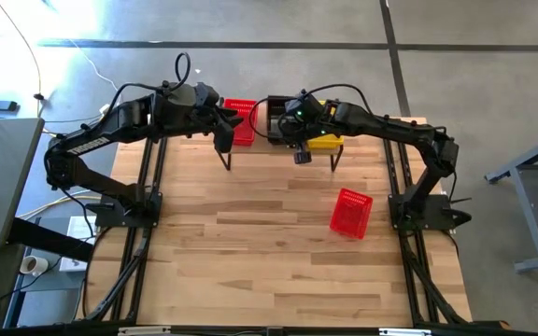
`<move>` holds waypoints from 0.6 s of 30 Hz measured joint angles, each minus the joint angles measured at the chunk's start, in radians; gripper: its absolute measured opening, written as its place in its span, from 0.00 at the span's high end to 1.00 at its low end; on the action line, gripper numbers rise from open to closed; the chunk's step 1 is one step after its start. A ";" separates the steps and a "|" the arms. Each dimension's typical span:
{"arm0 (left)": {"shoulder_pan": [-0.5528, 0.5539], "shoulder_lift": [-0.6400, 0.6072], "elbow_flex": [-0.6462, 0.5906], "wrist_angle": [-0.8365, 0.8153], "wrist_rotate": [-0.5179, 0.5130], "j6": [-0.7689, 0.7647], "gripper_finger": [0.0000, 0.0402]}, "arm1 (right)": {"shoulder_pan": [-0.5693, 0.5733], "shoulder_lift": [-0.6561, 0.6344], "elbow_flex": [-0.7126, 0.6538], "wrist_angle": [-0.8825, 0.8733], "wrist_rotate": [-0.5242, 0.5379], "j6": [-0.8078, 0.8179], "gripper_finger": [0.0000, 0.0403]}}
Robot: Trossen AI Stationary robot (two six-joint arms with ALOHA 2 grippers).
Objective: Stack baskets on shelf by color
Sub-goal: Stack the black bin on the top of the black bin on the shelf
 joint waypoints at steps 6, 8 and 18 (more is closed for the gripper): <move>0.000 0.000 0.000 0.000 0.000 -0.003 0.68 | 0.006 0.000 0.000 0.012 0.003 -0.027 0.81; 0.000 0.000 0.000 0.000 0.000 -0.002 0.68 | 0.007 -0.001 0.000 0.021 0.003 -0.026 0.81; 0.000 0.000 0.000 0.000 0.000 0.000 0.68 | 0.010 -0.004 0.058 -0.024 0.005 -0.003 0.81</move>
